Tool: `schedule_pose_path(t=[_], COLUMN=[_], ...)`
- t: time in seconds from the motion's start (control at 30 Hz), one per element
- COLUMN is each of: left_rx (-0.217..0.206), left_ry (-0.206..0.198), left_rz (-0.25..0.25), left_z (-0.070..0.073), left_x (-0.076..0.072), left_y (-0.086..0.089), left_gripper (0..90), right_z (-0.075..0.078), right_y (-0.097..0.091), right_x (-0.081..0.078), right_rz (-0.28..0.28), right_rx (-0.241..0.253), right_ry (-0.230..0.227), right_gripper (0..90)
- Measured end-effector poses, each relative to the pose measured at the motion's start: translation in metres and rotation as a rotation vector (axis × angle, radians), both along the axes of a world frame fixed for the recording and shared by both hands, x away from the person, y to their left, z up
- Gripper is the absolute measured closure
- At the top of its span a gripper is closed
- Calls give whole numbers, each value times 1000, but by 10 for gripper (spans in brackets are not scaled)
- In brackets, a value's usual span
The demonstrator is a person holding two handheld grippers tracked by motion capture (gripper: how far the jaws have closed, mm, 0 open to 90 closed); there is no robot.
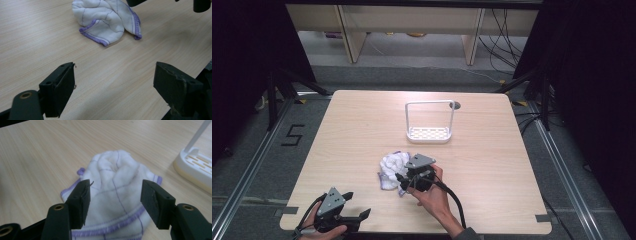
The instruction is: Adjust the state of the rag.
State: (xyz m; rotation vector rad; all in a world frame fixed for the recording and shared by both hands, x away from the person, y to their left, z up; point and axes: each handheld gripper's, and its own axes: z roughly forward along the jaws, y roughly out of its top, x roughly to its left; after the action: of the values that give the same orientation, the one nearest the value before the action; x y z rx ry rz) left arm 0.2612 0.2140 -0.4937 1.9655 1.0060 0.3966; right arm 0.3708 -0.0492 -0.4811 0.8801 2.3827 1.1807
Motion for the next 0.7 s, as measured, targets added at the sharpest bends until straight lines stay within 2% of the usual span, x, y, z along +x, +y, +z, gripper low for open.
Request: schedule_pose_path(t=[0.03, 0.17, 0.23, 0.27, 0.3, 0.33, 0.37, 0.4, 0.43, 0.47, 0.57, 0.6, 0.7], left_rx=[-4, -1, -1, 5, 14, 8, 8, 3, 3, 5, 9, 23, 27], left_ry=[-1, -2, -4, -10, -6, -5, -5, 5, 5, 0, 1, 4, 3], left_rz=[2, 1, -1, 1, -2, 15, 15, 24, 24, 28, 18, 18, 11], left_z=[0, 0, 0, 0, 0, -1, -1, -2, -2, -2, -2, -3, -4], left_x=[0, 0, 0, 0, 1, 1, 1, 3, 3, 4, 4, 4, 5], left_y=[0, -1, 0, 1, 3, 3, 3, 4, 4, 4, 2, 1, 0], left_gripper=[170, 168, 168, 168, 169, 169, 169, 169, 170, 171, 171, 171, 172], right_z=[-1, -9, -14, -16, -14, -13, -13, -9, -9, -5, -1, 4, 10], right_y=[4, 13, 16, 18, 16, 16, 16, 14, 14, 10, 8, 7, 7], right_x=[3, 12, 16, 17, 18, 16, 16, 14, 14, 13, 13, 14, 14], right_rz=[5, -25, -28, -59, -36, -40, -40, -38, -38, -13, -15, -2, 8], right_rx=[-5, -29, -43, 0, -2, 0, 0, -26, -26, -31, -29, -24, -18], right_ry=[-18, 9, 12, 14, -9, -30, -30, -63, -63, -58, -72, -67, -57], right_gripper=[426, 445, 530, 647, 691, 730, 730, 766, 766, 789, 799, 803, 806])
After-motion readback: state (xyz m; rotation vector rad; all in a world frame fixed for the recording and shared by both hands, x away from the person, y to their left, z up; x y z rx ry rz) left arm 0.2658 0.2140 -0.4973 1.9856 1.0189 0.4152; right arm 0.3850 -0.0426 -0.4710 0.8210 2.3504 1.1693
